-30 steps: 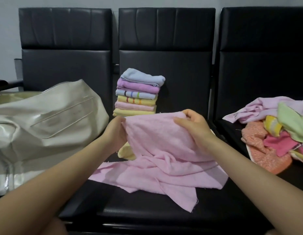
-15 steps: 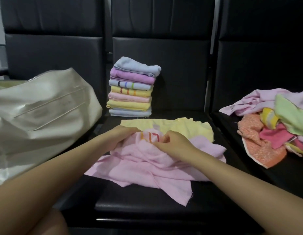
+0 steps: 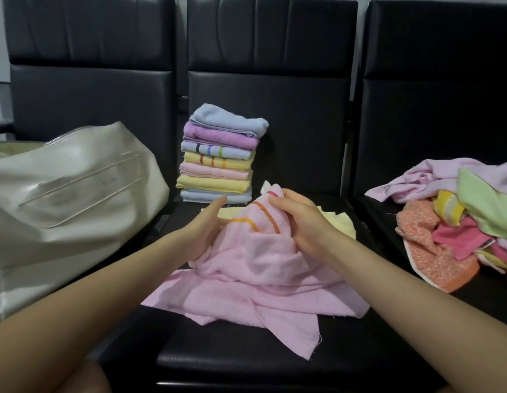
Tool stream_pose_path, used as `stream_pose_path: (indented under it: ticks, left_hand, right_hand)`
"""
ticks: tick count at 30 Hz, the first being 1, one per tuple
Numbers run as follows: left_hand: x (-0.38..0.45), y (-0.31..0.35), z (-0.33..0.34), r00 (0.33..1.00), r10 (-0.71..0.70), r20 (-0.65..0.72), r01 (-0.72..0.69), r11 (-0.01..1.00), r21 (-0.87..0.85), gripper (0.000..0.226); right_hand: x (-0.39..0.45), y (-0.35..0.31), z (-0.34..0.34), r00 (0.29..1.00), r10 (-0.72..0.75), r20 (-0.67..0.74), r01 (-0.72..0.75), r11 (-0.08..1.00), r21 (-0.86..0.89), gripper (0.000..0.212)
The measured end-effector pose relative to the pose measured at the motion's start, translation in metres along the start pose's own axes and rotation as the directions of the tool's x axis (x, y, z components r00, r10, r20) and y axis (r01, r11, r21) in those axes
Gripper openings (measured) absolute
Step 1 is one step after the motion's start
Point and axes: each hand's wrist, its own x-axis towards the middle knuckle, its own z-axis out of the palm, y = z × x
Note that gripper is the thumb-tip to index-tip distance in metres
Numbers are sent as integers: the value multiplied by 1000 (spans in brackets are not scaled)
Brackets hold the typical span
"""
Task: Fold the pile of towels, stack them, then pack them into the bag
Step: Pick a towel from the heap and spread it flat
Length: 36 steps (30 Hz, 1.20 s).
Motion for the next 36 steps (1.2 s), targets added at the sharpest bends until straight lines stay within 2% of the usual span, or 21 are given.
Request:
stream_pose_path:
  ticks: [3, 7, 9, 11, 13, 14, 16, 19, 21, 24, 26, 27, 30, 32, 34, 36]
  left_hand:
    - [-10, 3, 21, 993, 0, 117, 3, 1000, -25, 92]
    - [-24, 11, 39, 952, 125, 280, -39, 955, -293, 74]
    - [-27, 14, 38, 939, 183, 293, -74, 935, -347, 55]
    - [-27, 15, 33, 953, 196, 231, -107, 931, -348, 43]
    - [-23, 16, 24, 964, 213, 157, -138, 911, -389, 51]
    - [-21, 17, 19, 963, 249, 102, -184, 888, -422, 53]
    - [-17, 22, 7, 933, 360, 22, -305, 820, -484, 45]
    - [-11, 25, -17, 904, 409, -127, -416, 768, -487, 47]
    - [-3, 21, -35, 896, 381, -230, -445, 786, -429, 51]
    - [12, 15, -58, 853, 320, -411, -470, 814, -342, 52]
    - [19, 11, -67, 828, 262, -496, -434, 859, -271, 42]
    - [23, 8, -69, 829, 231, -510, -397, 885, -244, 34]
    - [23, 4, -64, 887, 104, -450, -192, 969, -155, 27]
    - [23, 8, -58, 926, 72, -371, -124, 985, -117, 20]
    - [27, 21, -53, 935, 105, -339, -162, 976, -144, 10]
    - [34, 37, -52, 905, 201, -374, -291, 935, -201, 5]
  right_hand:
    - [-6, -14, 4, 995, -51, 87, 60, 992, -108, 9]
    - [-5, -22, -4, 990, -92, 110, 120, 951, -286, 6]
    - [-4, -21, -9, 991, -106, 86, 130, 925, -357, 6]
    - [-1, -18, -13, 991, -95, 93, 126, 900, -417, 5]
    - [-1, -16, -17, 991, -49, 126, 107, 856, -506, 6]
    - [-1, -15, -20, 988, -3, 154, 92, 815, -572, 8]
    - [-1, -15, -27, 982, 112, 154, 30, 708, -706, 6]
    - [5, -11, -45, 987, 145, 66, -26, 558, -829, 15]
    - [10, -8, -61, 988, 153, -7, -80, 481, -873, 31]
    - [9, -11, -87, 961, 250, -122, -248, 572, -782, 41]
    - [12, -9, -103, 935, 305, -181, -350, 715, -606, 56]
    - [15, -6, -108, 929, 316, -192, -370, 798, -476, 56]
    - [30, 1, -114, 943, 248, -222, -282, 949, -139, 37]
    - [42, -2, -111, 926, 159, -341, -178, 984, -25, 17]
    - [57, -11, -109, 872, 67, -485, -88, 996, -20, 9]
    - [70, -19, -112, 840, -32, -542, 22, 999, -26, 10]
